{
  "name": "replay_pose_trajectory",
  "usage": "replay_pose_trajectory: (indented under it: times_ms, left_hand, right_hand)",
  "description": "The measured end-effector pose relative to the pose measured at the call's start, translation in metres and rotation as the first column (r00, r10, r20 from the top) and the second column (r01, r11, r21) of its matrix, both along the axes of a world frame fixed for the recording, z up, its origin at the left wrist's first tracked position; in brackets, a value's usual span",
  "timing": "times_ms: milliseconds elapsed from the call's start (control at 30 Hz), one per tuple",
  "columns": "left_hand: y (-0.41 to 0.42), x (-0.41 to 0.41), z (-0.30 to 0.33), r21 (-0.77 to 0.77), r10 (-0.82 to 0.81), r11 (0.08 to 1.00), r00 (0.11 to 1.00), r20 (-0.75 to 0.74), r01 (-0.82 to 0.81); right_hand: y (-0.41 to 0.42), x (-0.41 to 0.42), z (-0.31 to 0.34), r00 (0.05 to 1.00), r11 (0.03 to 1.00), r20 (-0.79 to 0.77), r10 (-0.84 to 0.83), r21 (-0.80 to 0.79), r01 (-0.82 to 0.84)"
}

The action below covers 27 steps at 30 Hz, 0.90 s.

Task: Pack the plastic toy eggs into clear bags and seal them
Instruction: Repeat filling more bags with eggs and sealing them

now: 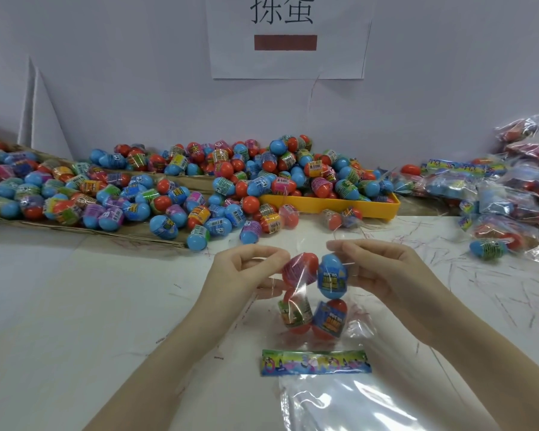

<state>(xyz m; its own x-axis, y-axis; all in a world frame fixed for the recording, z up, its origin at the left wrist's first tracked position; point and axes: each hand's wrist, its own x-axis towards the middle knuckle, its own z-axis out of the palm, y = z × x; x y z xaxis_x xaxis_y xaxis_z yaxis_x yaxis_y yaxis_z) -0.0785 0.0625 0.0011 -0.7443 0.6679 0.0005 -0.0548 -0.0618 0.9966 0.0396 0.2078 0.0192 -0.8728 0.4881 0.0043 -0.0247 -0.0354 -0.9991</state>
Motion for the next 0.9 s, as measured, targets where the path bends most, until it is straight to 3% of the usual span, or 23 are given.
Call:
replay_pose_trajectory:
  times_ms: [367,667,900]
  left_hand:
    - [-0.004,-0.005,0.001,0.068,-0.002,0.998,0.997,0.073,-0.003]
    - [-0.016,-0.017,0.004,0.049,-0.007,0.999,0.982,-0.186,0.017]
    - [-0.02,-0.018,0.005,0.061,-0.053,0.996,0.979,-0.197,0.067]
  right_hand:
    - [0.008,0.004,0.002,0.997,0.993,0.009,0.08,-0.093,-0.079]
    - [0.011,0.004,0.002,0.994,0.987,0.013,0.109,0.12,-0.11]
    - [0.014,0.005,0.0,0.992,0.968,-0.036,0.118,0.225,-0.108]
